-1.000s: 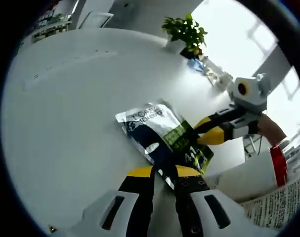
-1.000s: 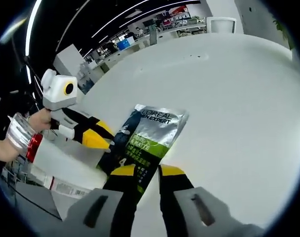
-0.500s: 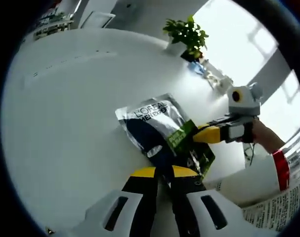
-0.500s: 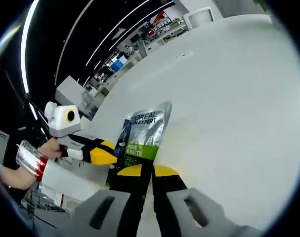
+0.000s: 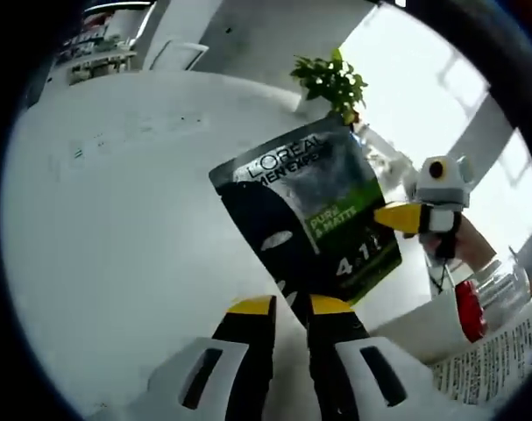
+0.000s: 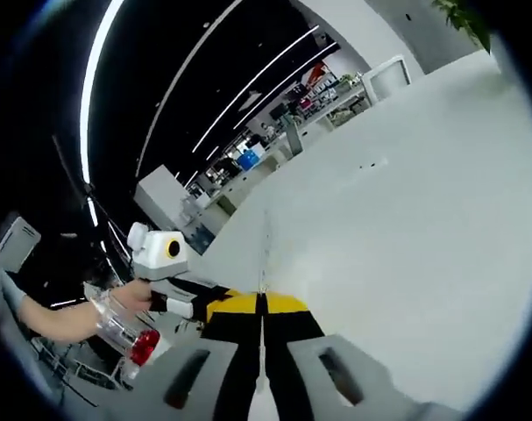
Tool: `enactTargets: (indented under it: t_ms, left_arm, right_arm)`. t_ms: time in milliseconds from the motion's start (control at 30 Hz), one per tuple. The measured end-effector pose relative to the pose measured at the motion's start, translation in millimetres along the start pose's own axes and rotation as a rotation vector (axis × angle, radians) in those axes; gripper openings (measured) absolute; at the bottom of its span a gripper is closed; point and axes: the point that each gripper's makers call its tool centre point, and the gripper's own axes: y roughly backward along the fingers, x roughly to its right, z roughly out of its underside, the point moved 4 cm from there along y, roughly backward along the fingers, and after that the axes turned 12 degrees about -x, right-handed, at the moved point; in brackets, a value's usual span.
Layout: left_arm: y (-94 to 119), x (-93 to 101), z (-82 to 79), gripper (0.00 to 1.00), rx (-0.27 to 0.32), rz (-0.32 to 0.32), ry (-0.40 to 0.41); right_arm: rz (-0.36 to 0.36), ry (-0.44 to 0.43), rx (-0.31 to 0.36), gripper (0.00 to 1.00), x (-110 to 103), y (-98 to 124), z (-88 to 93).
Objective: Arrange the skincare products in the storage area until every visible bottle or jar stands upright without overlapping.
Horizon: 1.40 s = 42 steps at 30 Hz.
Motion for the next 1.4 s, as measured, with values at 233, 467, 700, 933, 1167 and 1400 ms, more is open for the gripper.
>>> enactTargets:
  t_ms: [233, 467, 700, 933, 1167, 1400]
  left_arm:
    - [21.0, 3.9, -15.1, 0.19, 0.083, 0.009, -0.032]
    - [41.3, 11.8, -28.5, 0.23, 0.163, 0.036, -0.049]
    - [64.7, 17.8, -49.7, 0.27, 0.265, 0.096, -0.072]
    - [91.5, 29.9, -60.1, 0.30, 0.320, 0.154, -0.129]
    - [113.5, 38.3, -70.4, 0.30, 0.398, 0.185, -0.134]
    - [142.6, 57.9, -75.8, 0.21, 0.474, 0.278, -0.146]
  right_arm:
    - [-0.024, 0.032, 0.069, 0.01, -17.4, 5.3, -22.4]
    - [-0.076, 0.044, 0.140, 0.01, -18.7, 11.0, -46.1]
    - [-0.129, 0.070, 0.183, 0.01, -34.6, 17.1, -63.5]
    - [-0.219, 0.074, 0.233, 0.01, -59.0, 23.9, -75.7]
    - [-0.287, 0.089, 0.260, 0.01, -82.4, 27.6, -82.9]
    - [-0.356, 0.097, 0.278, 0.01, -106.3, 37.4, -86.1]
